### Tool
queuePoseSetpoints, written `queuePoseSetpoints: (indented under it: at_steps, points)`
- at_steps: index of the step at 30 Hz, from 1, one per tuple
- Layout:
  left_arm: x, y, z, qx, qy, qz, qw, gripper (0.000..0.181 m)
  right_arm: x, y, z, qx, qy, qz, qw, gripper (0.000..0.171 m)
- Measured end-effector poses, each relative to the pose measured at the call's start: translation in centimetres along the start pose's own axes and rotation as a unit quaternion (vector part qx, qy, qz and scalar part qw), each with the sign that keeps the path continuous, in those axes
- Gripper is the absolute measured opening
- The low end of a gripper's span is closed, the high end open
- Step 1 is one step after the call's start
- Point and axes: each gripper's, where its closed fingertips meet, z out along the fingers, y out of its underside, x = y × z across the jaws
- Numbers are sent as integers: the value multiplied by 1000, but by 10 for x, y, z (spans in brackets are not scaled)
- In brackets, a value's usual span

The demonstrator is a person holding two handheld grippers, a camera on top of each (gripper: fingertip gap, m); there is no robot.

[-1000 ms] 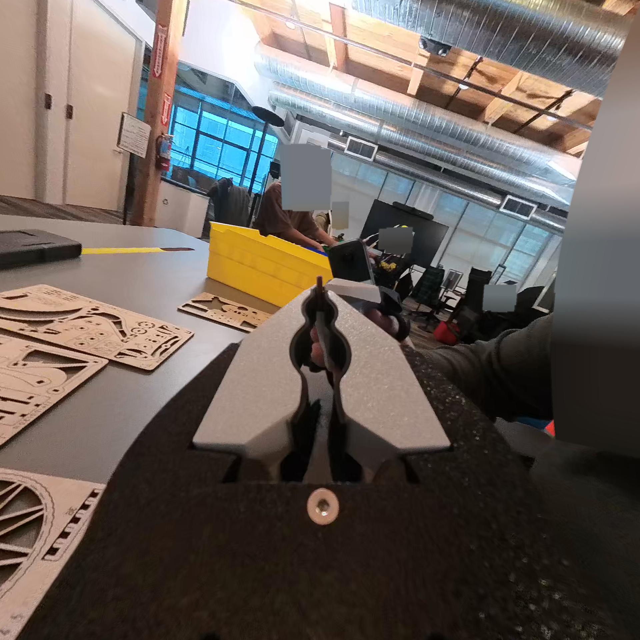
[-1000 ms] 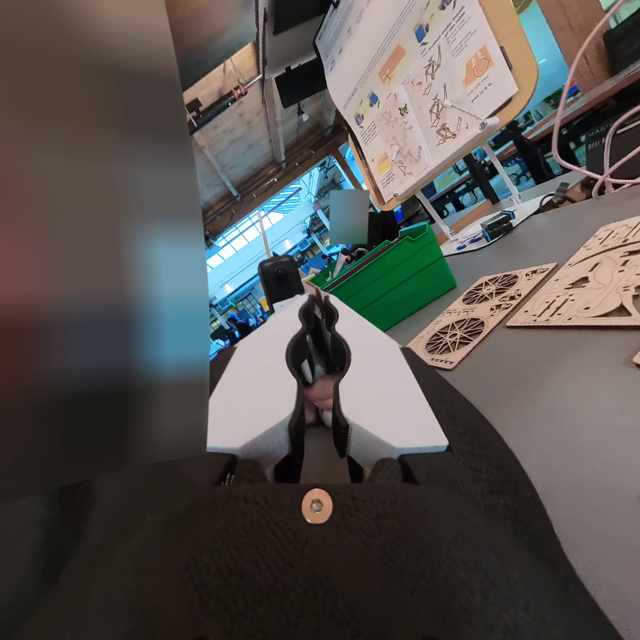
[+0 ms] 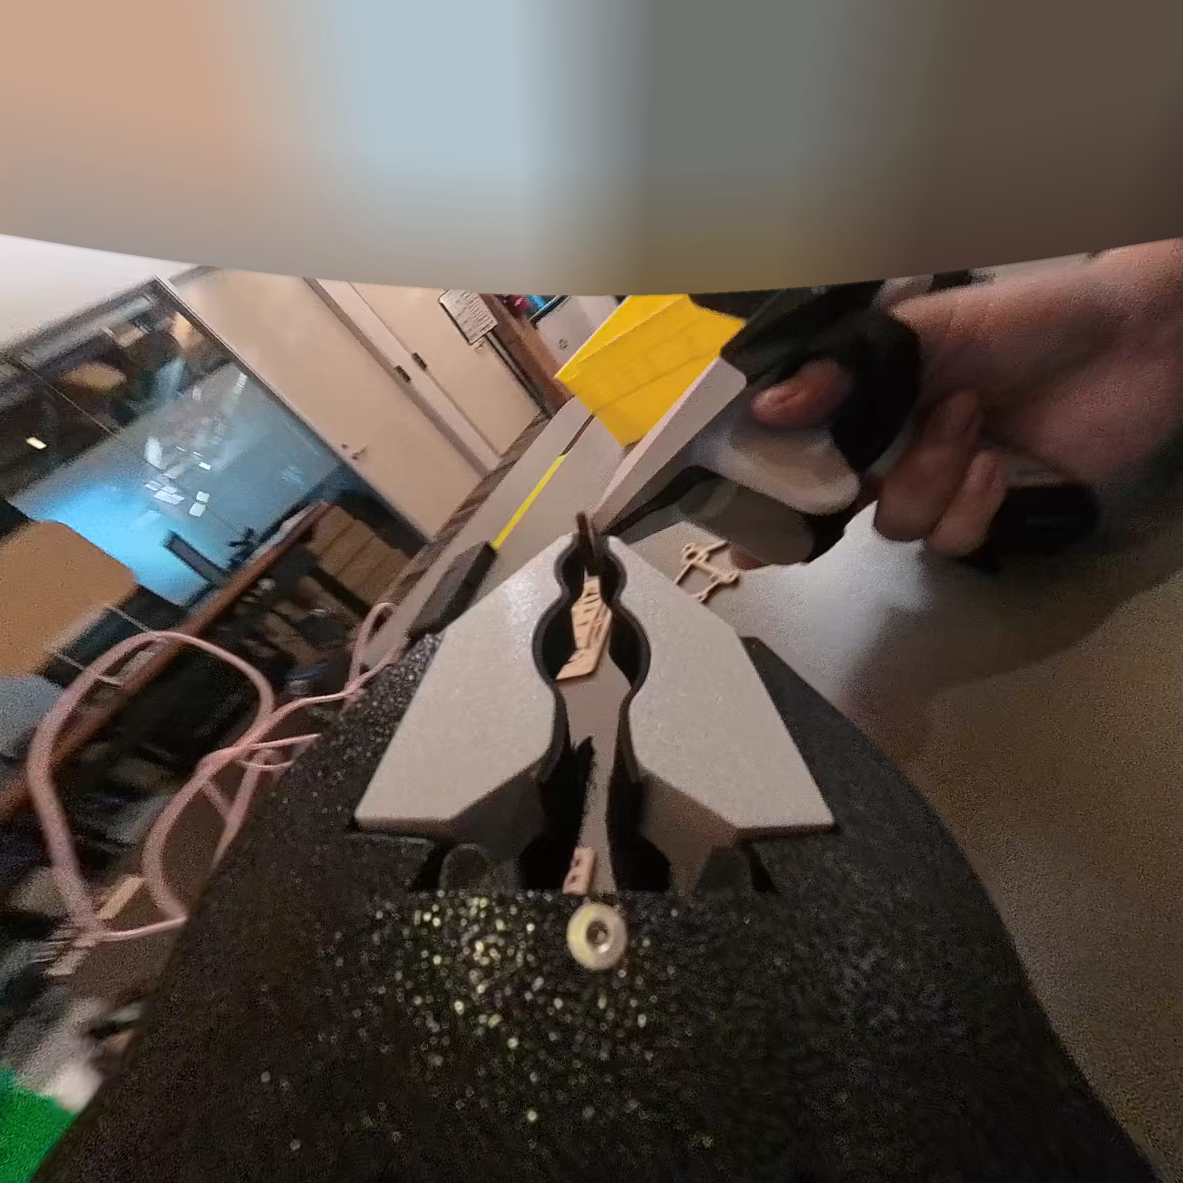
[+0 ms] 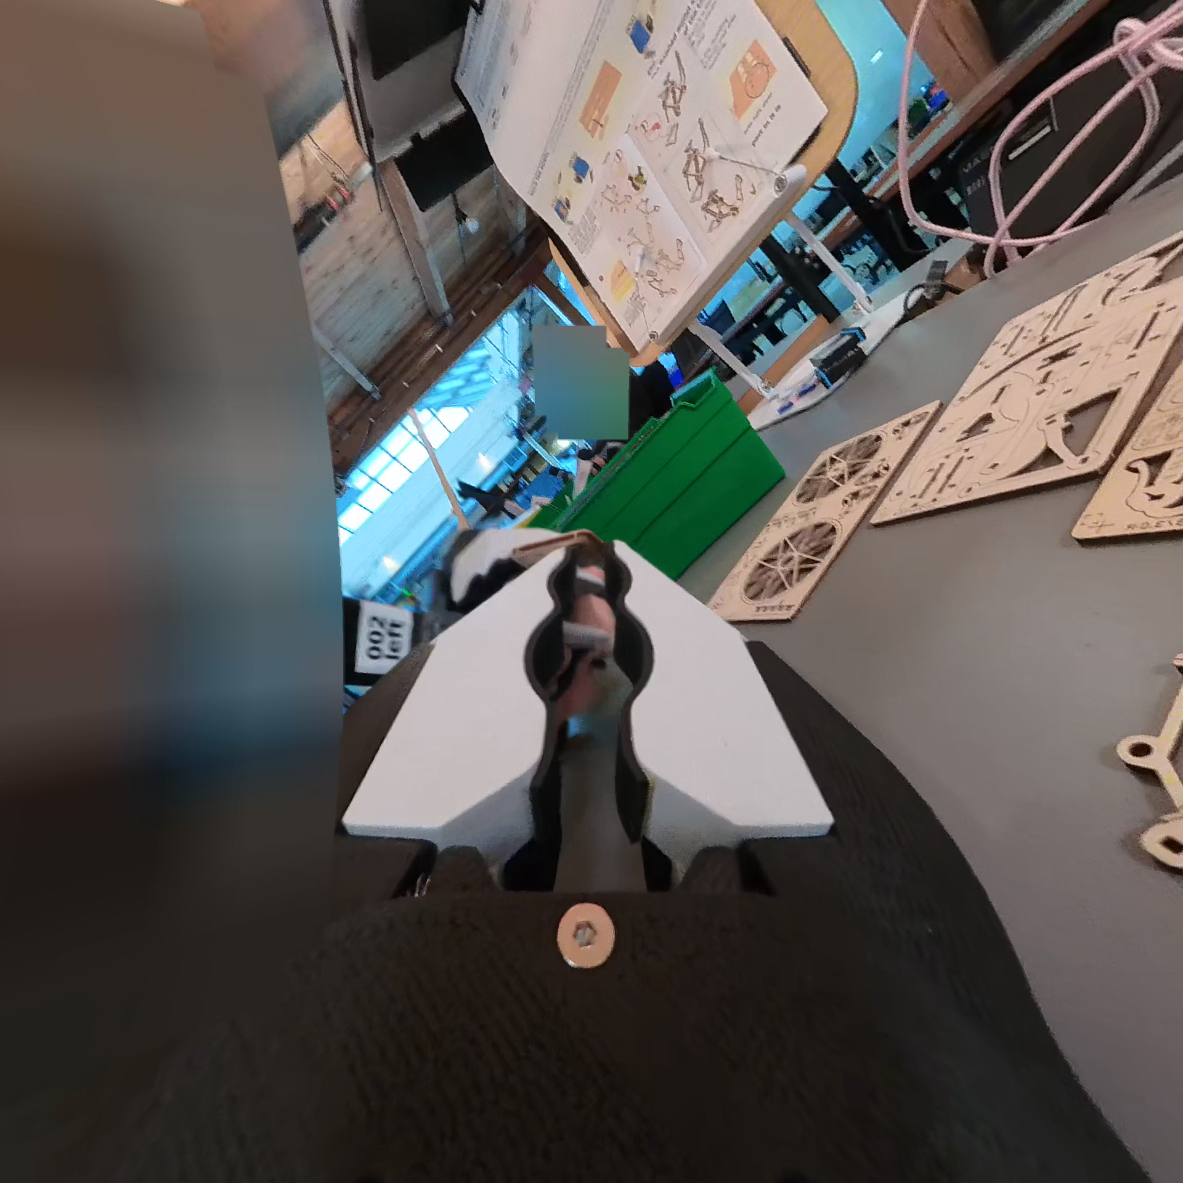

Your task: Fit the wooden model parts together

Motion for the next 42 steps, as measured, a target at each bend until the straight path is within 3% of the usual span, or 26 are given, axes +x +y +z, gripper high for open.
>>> queuePoseSetpoints:
  at_steps: [1,3,7,9,11,15,17,21,23,26,36,42]
  points:
    - [0,1,-1,-4,-5,43,999,1,2,4,1,-13,1,-12,1000,0]
    - [1,-2,-4,-4,-14,115,993,1,-1,8,4,-28,-10,-30,999,0]
    - [-1,0,-9,4,-11,119,993,1,2,10,4,-76,19,-170,982,6]
    - [0,-1,-10,7,-9,139,990,1,8,6,-1,-93,43,-250,963,14]
    - [5,-1,-11,14,3,128,992,1,5,3,-8,-98,47,-367,924,25]
    - [11,0,-7,23,41,-19,999,1,0,16,-17,-121,61,-580,803,29]
    - [12,0,-3,25,78,-163,983,1,-1,16,-14,-115,77,-611,780,27]
    - [16,21,5,-18,139,-390,910,1,8,14,-12,-128,101,-605,779,23]
    - [23,26,6,-38,171,-455,873,1,13,16,-13,-144,108,-599,780,19]
    - [29,34,6,-68,192,-495,845,1,26,26,-14,-193,114,-576,786,18]
    - [46,38,2,-106,244,-496,826,1,27,40,-21,-258,65,-449,853,6]
    - [48,38,1,-109,255,-508,816,1,28,45,-23,-276,59,-433,856,4]
